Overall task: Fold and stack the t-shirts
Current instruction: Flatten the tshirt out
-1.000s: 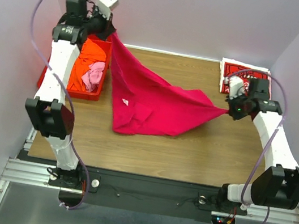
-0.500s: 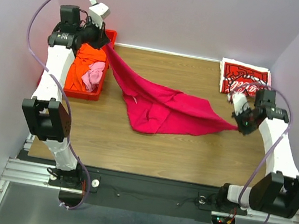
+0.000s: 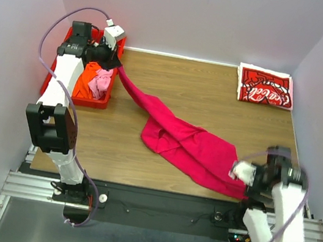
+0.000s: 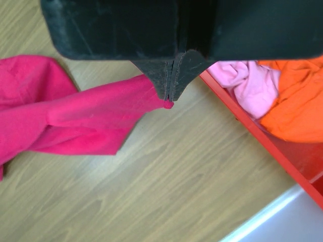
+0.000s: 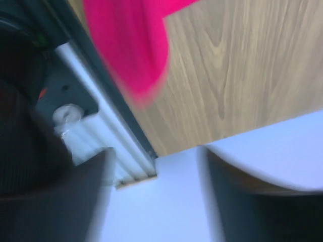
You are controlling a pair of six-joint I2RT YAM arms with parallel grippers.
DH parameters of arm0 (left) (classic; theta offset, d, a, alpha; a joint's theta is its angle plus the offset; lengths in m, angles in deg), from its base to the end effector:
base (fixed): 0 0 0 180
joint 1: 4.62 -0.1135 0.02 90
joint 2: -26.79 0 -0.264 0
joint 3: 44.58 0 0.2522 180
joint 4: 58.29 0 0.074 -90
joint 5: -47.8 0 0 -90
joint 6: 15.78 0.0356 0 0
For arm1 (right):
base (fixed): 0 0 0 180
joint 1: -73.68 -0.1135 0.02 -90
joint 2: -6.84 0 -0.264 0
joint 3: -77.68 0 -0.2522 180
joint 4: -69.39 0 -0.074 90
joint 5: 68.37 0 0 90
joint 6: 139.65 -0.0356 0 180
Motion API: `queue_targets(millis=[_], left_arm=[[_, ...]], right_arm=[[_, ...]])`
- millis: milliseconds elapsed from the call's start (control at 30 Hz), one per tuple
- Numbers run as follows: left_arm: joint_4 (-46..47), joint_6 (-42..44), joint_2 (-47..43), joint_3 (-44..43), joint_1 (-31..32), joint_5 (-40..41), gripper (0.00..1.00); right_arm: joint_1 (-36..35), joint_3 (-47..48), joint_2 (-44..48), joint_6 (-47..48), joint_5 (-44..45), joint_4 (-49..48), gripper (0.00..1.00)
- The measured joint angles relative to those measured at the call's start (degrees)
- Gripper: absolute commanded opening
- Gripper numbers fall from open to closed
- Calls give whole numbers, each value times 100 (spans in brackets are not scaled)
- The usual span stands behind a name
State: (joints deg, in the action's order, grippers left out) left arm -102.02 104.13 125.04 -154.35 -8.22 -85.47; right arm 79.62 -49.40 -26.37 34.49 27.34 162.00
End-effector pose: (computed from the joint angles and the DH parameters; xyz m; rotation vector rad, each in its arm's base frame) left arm 0.3903 0.0001 0.3719 0.8588 1.8003 -0.4300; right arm 0.0680 -0.0106 0.2386 -1.8568 2.3202 -0.4208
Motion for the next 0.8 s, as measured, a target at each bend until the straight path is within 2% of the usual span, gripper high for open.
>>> queue_targets(millis=[33, 100, 133, 167, 233, 267, 333, 367, 533, 800], left_arm=[[-42, 44, 0, 31, 2, 0, 0], [-138, 129, 0, 79, 7, 7, 0], [-170, 157, 2, 79, 9, 13, 0], [-203, 195, 2, 72, 11, 13, 0], [-236, 229, 2, 61, 11, 9, 0], [-262, 243, 13, 50, 13, 11, 0], [-289, 243, 26, 24, 15, 13, 0], [-289, 236, 33, 15, 20, 15, 0], [-269, 168, 173, -179, 111, 17, 0], [-240, 87, 402, -203, 315, 44, 0]], right_arm=[[0, 317, -584, -92, -105, 120, 100], [2, 1718, -2337, -535, -514, 293, 100], [4, 2085, -2763, -678, -636, 256, 100], [24, 2979, -3729, -1034, -962, 22, 99], [76, 3733, -4592, -1377, -1351, -299, 96], [85, 4054, -4916, -1552, -1552, -334, 88], [101, 4507, -5512, -2070, -2092, -334, 81], [111, 4636, -5696, -2238, -2256, -323, 77], [114, 4723, -7093, -3104, -3128, -468, 77], [37, 4575, -7364, -3980, -3939, -1032, 73]])
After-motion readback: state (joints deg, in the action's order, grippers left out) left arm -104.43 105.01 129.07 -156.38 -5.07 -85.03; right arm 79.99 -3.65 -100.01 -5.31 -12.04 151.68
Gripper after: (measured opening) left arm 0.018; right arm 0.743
